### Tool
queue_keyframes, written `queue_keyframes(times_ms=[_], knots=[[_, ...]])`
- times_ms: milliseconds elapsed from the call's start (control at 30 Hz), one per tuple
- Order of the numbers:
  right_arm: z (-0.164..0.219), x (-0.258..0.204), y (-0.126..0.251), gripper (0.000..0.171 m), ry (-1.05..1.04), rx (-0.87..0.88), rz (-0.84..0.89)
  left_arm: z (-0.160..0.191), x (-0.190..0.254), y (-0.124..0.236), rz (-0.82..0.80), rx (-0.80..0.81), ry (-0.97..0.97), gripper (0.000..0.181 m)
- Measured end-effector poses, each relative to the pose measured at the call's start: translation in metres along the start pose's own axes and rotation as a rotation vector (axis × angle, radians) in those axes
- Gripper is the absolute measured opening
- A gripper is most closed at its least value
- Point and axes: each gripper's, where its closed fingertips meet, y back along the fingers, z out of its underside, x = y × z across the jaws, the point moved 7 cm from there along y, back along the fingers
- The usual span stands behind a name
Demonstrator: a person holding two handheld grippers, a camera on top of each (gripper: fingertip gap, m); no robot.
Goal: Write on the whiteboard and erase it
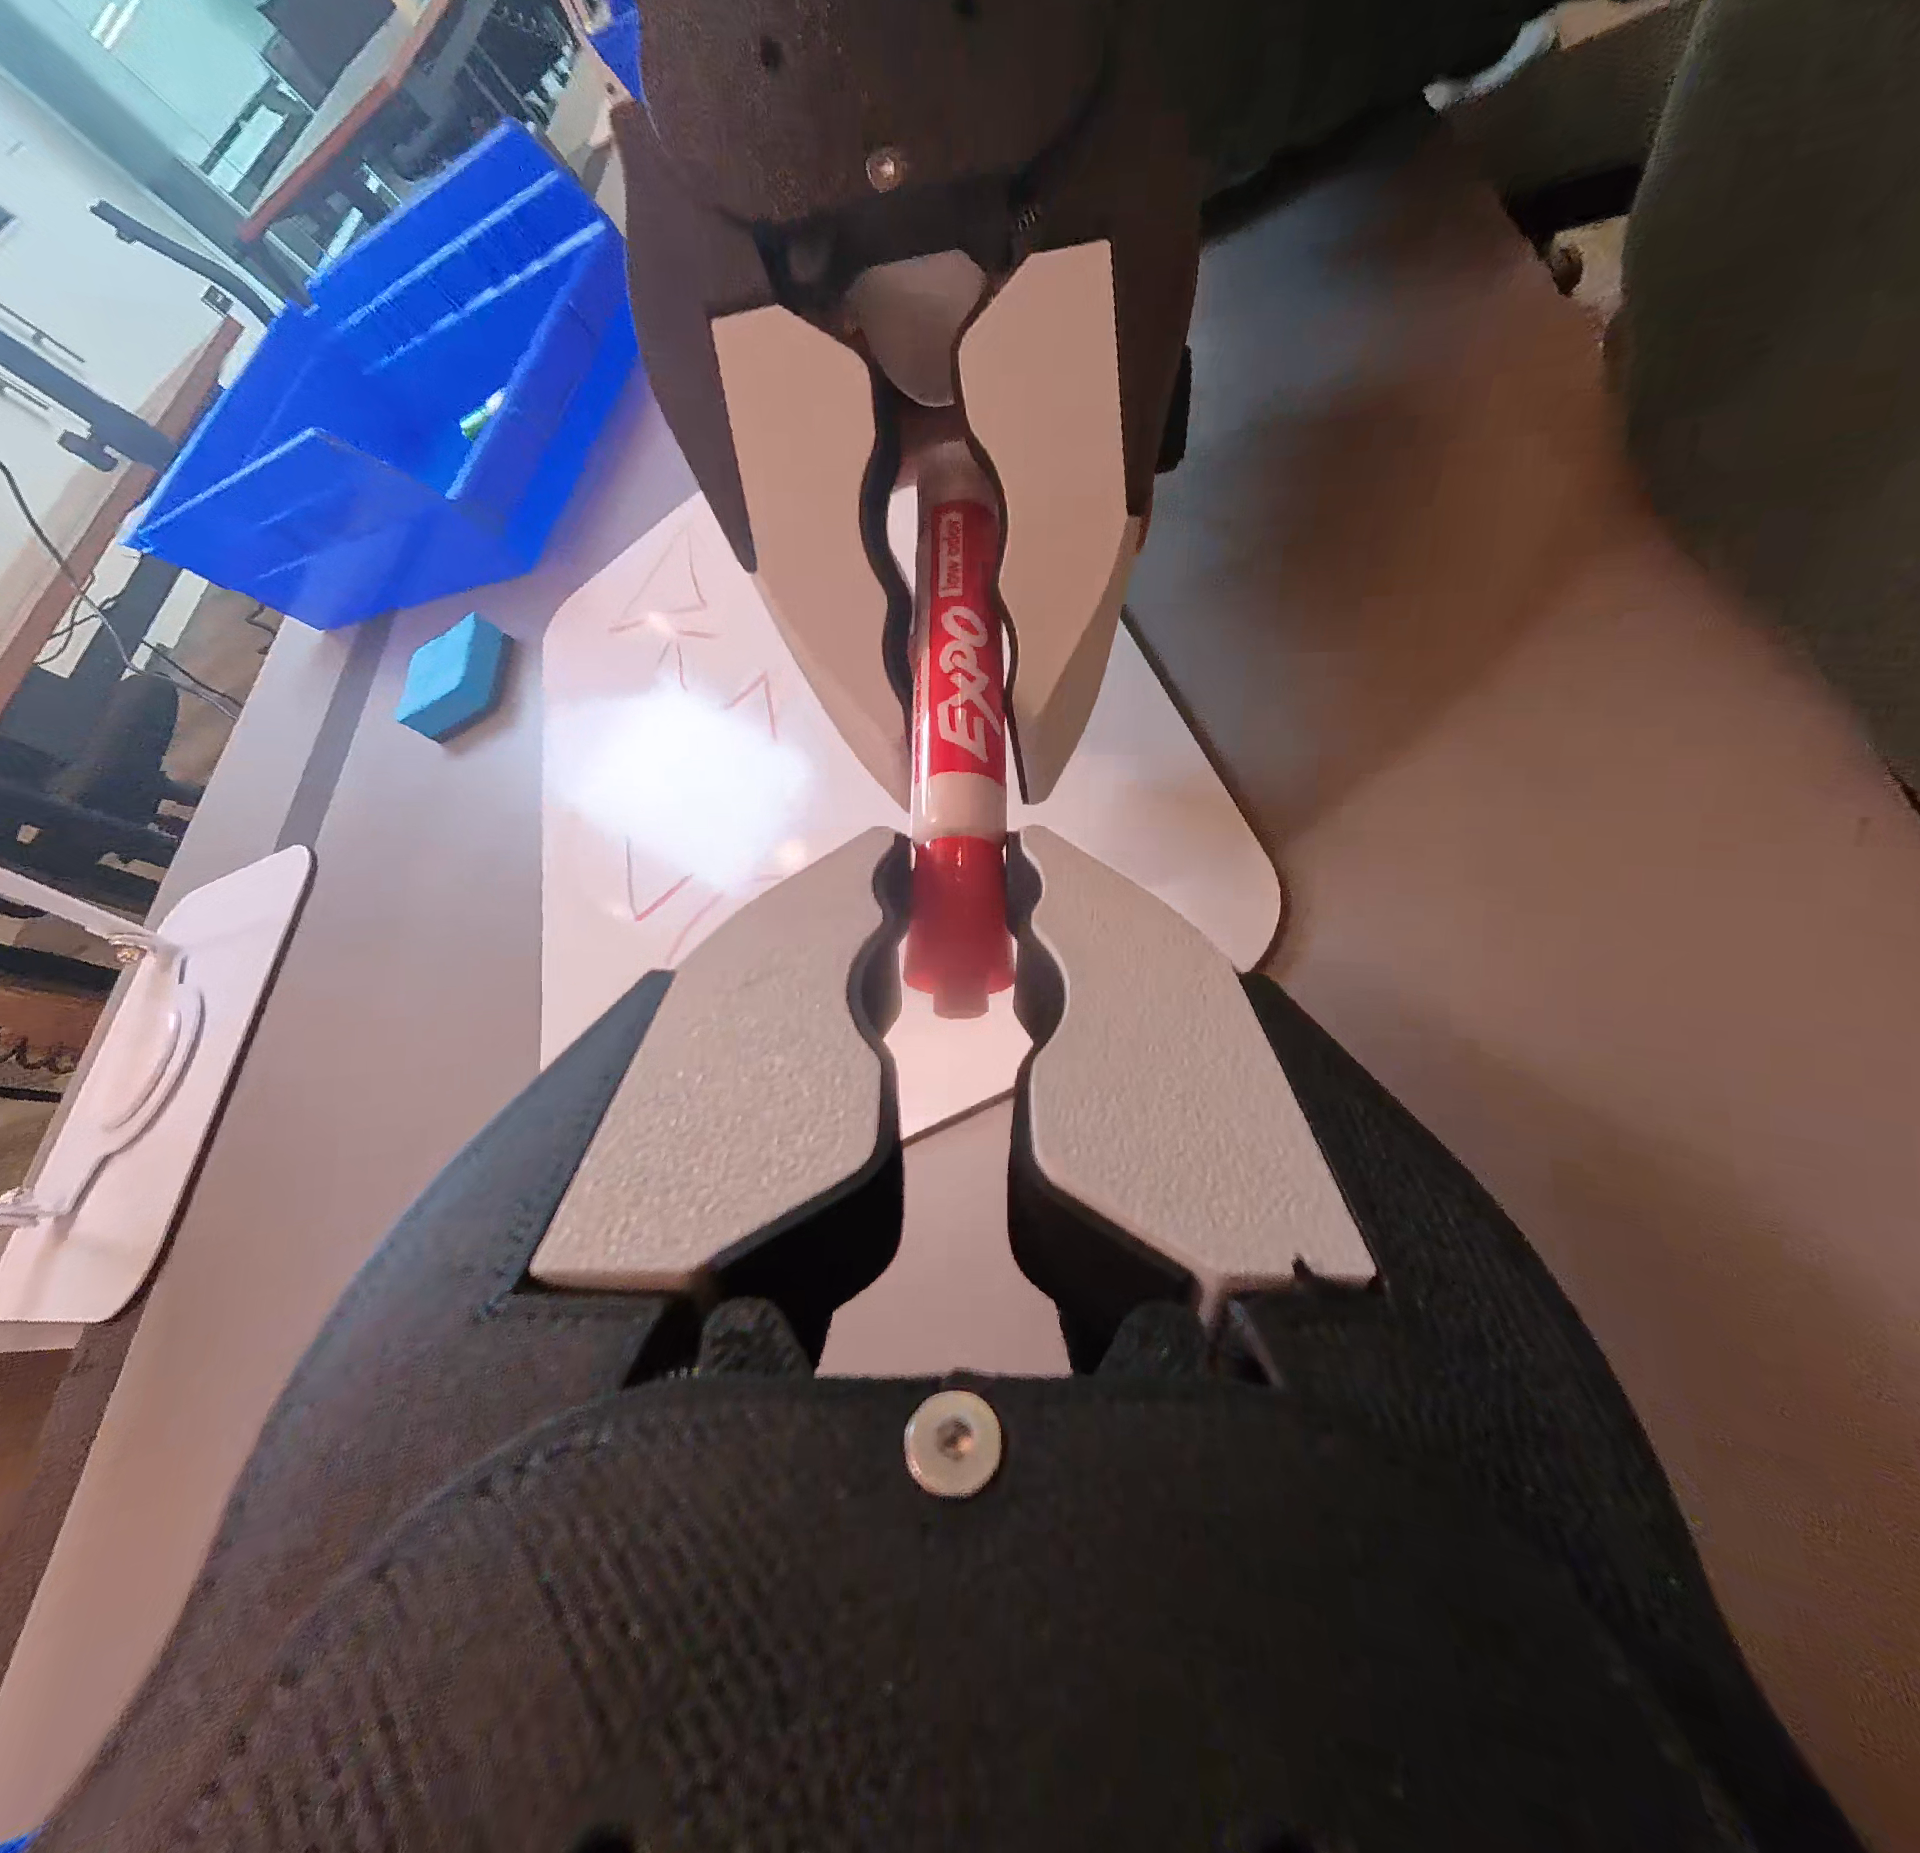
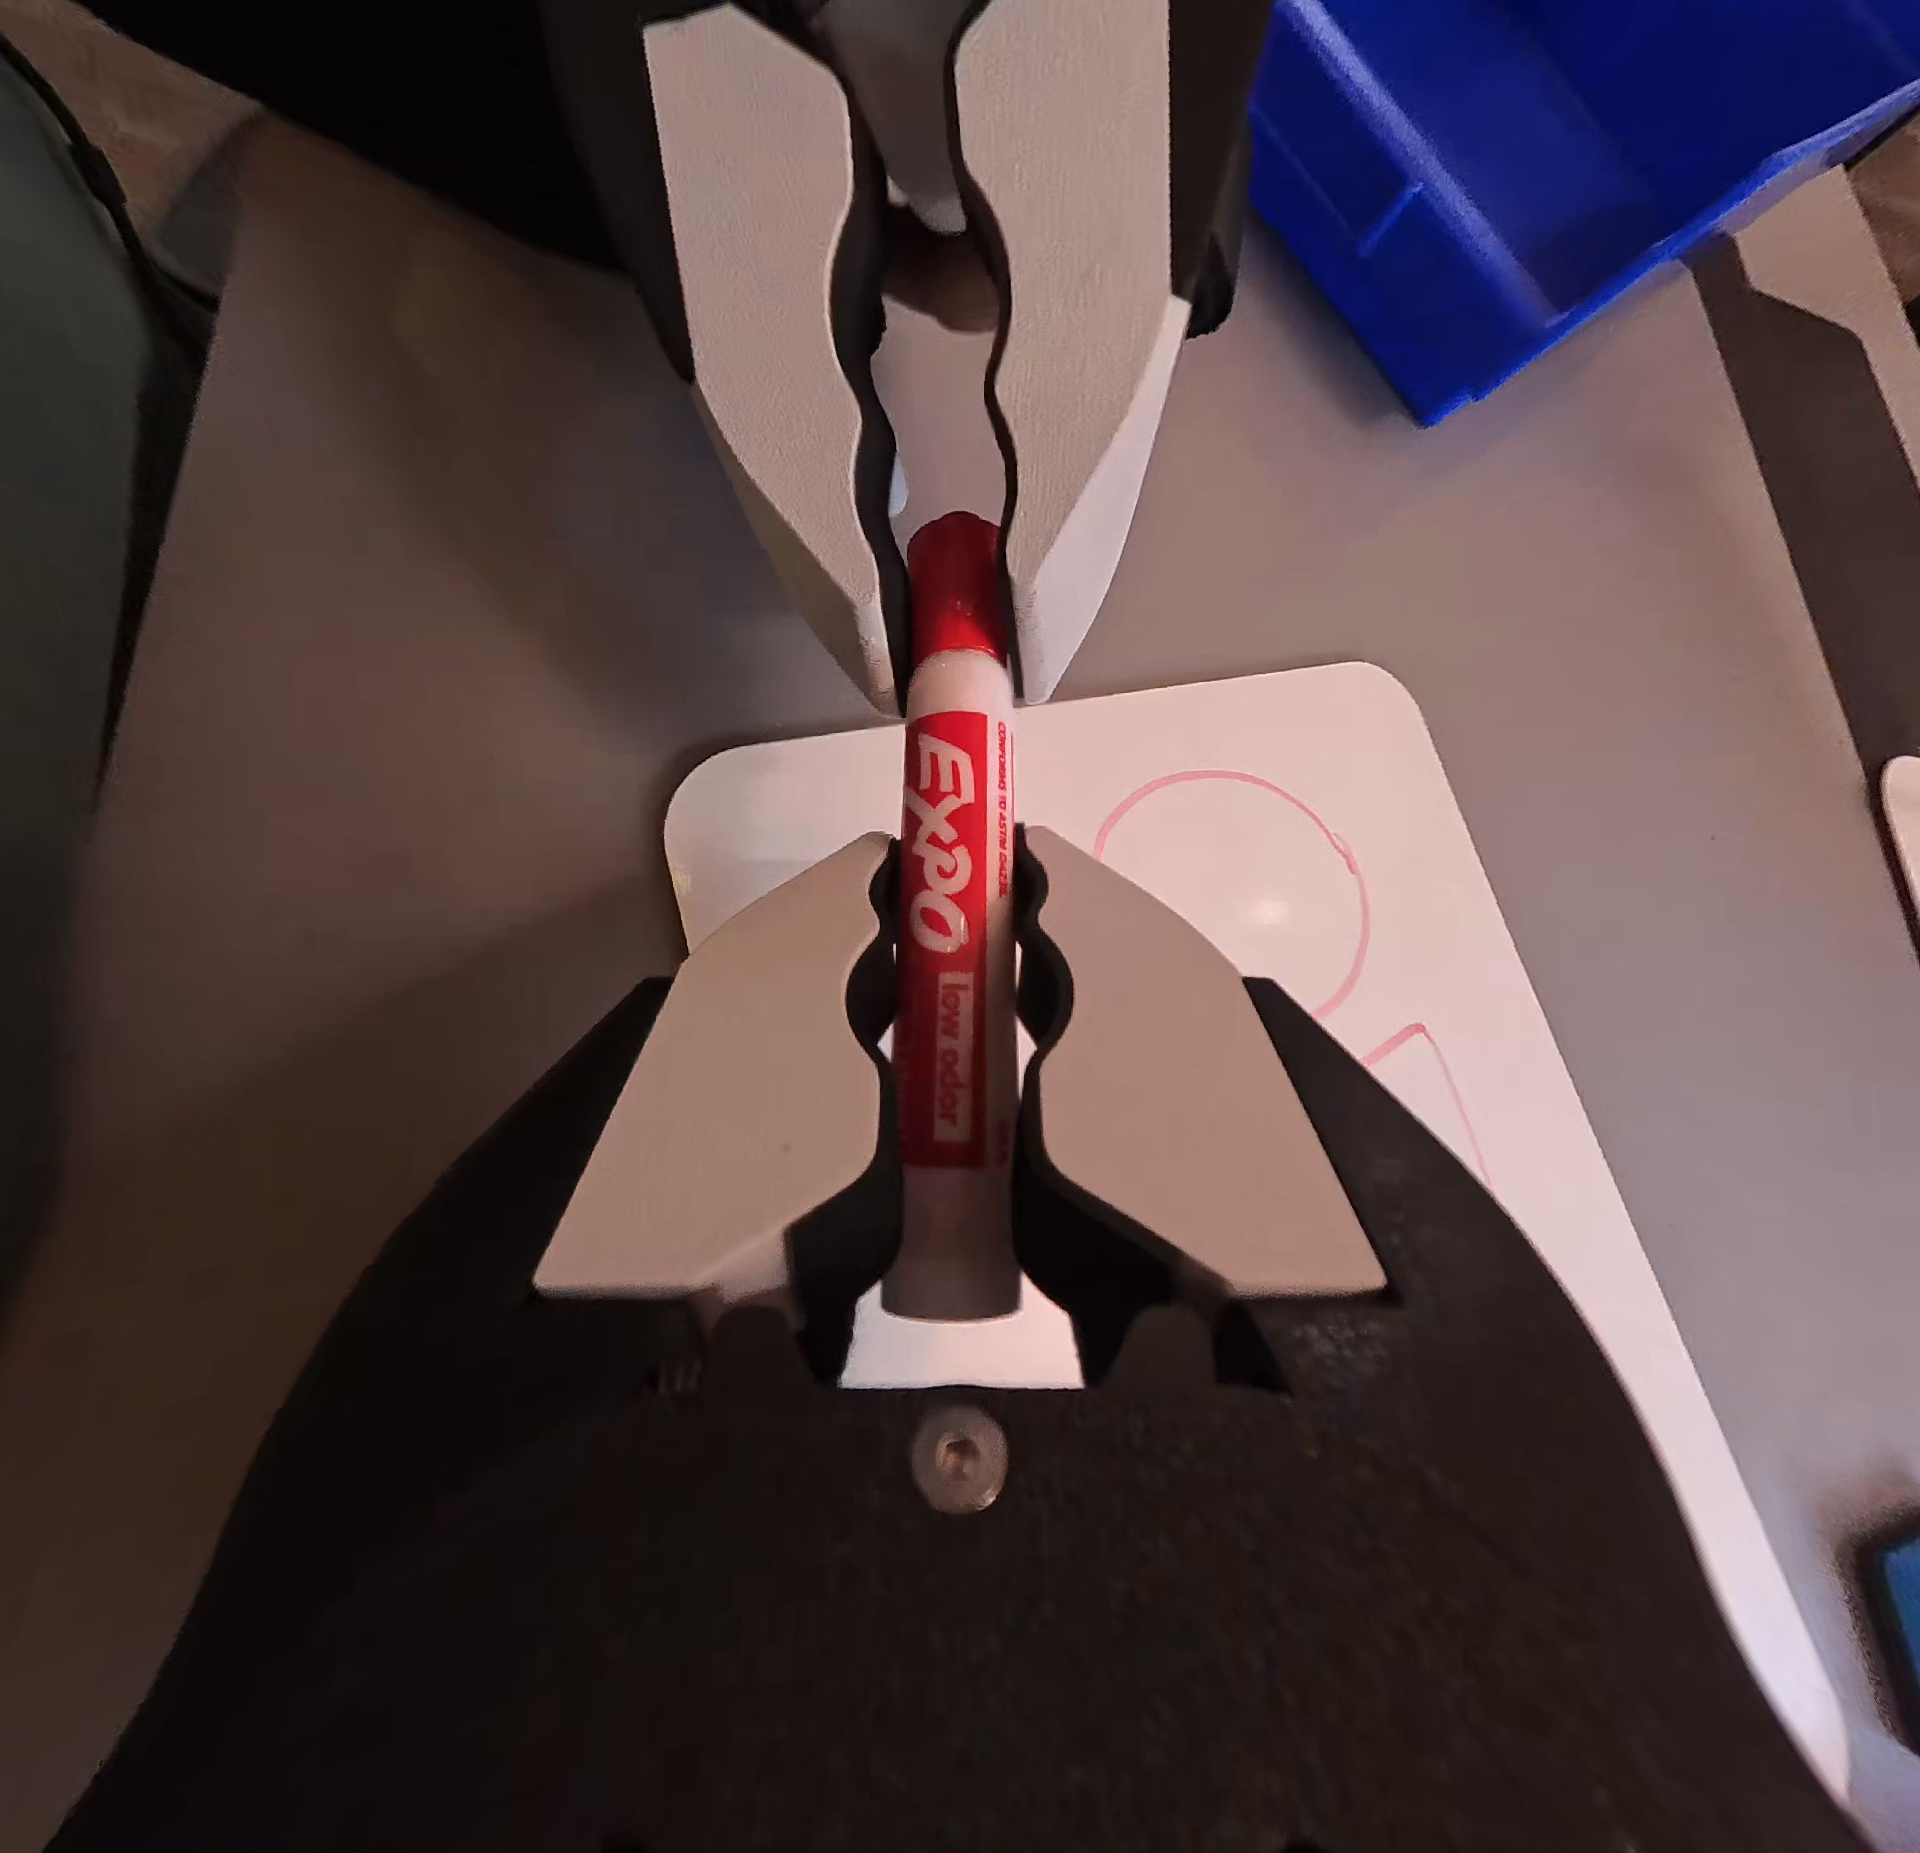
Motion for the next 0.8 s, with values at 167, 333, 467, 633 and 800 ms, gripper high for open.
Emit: queue_keyframes(times_ms=[167,333,467,633,800], knots=[[0.003,0.033,0.031,0.019,-0.147,0.109,0.067,-0.002,-0.024,0.011,-0.143,0.125,0.137,0.028],[0.065,0.144,0.132,0.019,-0.512,0.307,0.528,0.012,-0.034,0.018,-0.103,0.201,0.381,0.024],[0.162,0.211,0.198,0.019,-0.861,0.333,0.866,0.017,-0.034,0.011,-0.08,0.186,0.408,0.022],[0.233,0.24,0.212,0.019,-1.076,0.231,0.975,0.023,-0.034,0.006,-0.078,0.163,0.419,0.021],[0.242,0.27,0.196,0.036,-1.182,0.189,0.937,0.032,-0.04,0.001,-0.083,0.139,0.458,0.02]])
